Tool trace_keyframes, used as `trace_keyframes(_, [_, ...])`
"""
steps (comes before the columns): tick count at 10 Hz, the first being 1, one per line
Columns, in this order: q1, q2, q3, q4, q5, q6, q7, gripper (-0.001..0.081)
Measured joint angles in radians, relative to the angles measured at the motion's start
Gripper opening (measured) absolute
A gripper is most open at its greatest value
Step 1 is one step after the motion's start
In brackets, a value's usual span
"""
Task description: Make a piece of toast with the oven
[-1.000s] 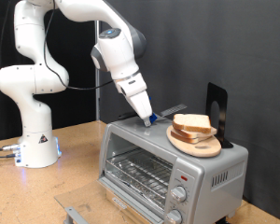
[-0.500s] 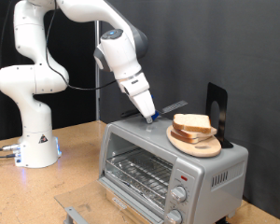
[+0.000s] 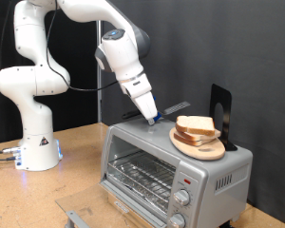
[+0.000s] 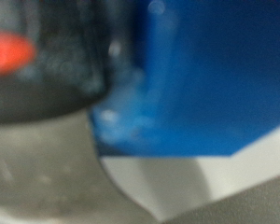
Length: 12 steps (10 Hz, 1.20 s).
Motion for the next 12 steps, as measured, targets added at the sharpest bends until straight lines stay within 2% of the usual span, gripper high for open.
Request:
trace_keyframes(3, [-0.051,-0.029,-0.036,0.002,-0.078,-0.081,0.036,0.0482])
trace_keyframes(5, [-0.079,-0.038,-0.045,0.006,-0.114,-0.094,0.061,0.0484])
trace_keyframes(6, [-0.089,-0.039,-0.045,0.009,-0.128,-0.097,0.073,0.0694])
trace_keyframes(7, [-0.098,-0.039,-0.045,0.011,-0.134,-0.097,0.076,0.0777])
trace_keyframes(9, [-0.103,-0.039,-0.050,0.016,-0.135,-0.101,0.070,0.0799])
trace_keyframes(12, [-0.093,-0.038,-0.073,0.040,-0.109,-0.136,-0.020,0.0805])
